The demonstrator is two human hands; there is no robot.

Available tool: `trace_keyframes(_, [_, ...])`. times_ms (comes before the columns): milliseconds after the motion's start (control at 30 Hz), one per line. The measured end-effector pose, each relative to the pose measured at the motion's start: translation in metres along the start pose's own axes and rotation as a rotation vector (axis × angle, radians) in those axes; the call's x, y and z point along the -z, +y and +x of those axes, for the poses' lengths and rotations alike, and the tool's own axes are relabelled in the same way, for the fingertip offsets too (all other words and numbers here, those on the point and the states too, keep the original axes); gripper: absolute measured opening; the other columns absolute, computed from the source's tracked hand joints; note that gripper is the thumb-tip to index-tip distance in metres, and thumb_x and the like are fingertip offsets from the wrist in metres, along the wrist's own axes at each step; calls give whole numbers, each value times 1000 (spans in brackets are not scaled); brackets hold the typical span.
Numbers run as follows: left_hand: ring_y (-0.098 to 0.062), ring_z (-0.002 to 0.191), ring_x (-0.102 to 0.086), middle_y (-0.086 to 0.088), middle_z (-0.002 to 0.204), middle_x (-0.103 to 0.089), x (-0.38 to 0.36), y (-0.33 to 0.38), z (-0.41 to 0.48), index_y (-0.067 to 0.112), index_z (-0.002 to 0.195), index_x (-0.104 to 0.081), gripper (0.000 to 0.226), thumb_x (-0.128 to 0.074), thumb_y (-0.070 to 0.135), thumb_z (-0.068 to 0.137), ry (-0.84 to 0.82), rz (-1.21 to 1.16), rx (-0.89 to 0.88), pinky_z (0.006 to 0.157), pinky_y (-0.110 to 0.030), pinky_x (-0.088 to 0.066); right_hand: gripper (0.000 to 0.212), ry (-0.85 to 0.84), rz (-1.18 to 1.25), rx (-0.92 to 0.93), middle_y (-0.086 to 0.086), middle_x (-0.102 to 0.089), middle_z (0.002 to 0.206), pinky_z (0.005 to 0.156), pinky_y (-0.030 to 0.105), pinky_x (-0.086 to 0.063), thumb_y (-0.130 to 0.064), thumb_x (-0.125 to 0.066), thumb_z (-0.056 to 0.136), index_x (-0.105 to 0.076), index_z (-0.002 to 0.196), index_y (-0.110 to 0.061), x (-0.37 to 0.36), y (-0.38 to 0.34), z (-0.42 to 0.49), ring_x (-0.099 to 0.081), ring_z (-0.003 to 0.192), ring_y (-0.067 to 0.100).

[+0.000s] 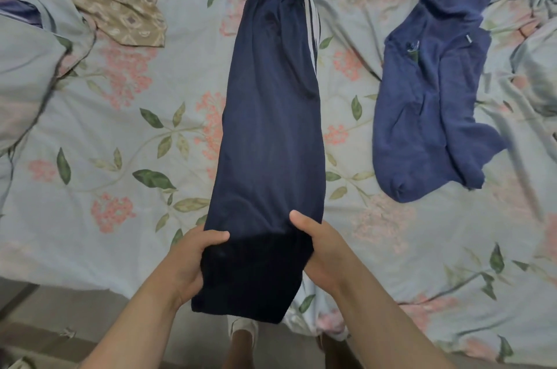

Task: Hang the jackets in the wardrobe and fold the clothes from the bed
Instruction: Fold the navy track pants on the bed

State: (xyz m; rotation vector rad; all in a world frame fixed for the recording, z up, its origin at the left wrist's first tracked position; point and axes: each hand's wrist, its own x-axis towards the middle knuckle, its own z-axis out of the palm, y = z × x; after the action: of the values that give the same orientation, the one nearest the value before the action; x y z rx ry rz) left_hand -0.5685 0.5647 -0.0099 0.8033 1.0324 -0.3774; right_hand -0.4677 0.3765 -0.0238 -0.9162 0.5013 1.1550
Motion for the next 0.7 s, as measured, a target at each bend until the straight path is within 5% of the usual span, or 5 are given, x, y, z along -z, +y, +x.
trace_keyframes(100, [-34, 96, -70, -19, 109, -71, -13, -1, -4, 9, 106, -74, 32, -66, 6, 75, -52, -83, -11, 74, -39, -59, 48, -50, -182, 90, 5, -63, 133, 93, 29, -53, -20, -62, 90, -54, 136, -15, 5, -5, -14, -60, 123, 24])
trace_keyframes(200, [-40, 107, -65, -23, 119, -67, -25, 2, -2, 3, 122, -63, 46, -68, 3, 77, -27, -98, -11, 92, -49, -53, 41, -65, -393, 132, 0, -66, 129, 96, 31, -52, -17, -62, 86, -63, 126, -27, 8, -15, -28, -62, 120, 20])
trace_keyframes(300, [-37, 96, -70, -23, 110, -70, -27, 4, -4, -1, 110, -72, 35, -62, 7, 78, -1, -193, 12, 76, -43, -58, 36, -45, -517, 145, 5, -70, 121, 98, 38, -50, -24, -70, 79, -71, 115, -22, 14, -24, -40, -65, 115, 23])
trace_keyframes(533, [-37, 109, -66, -19, 121, -67, -21, -10, -13, 2, 118, -69, 40, -67, 18, 81, -60, -347, 71, 83, -45, -57, 49, -102, -283, 52, 13, -66, 127, 90, 33, -54, -19, -63, 84, -57, 131, -7, 13, -19, -48, -63, 117, 29])
trace_keyframes(700, [-35, 107, -67, -17, 119, -69, -3, -36, -30, 9, 121, -66, 55, -81, 14, 68, -174, 104, 219, 82, -42, -57, 37, 7, -360, -71, 10, -68, 123, 96, 41, -52, -12, -58, 93, -58, 130, -10, 23, 9, -56, -65, 114, 29])
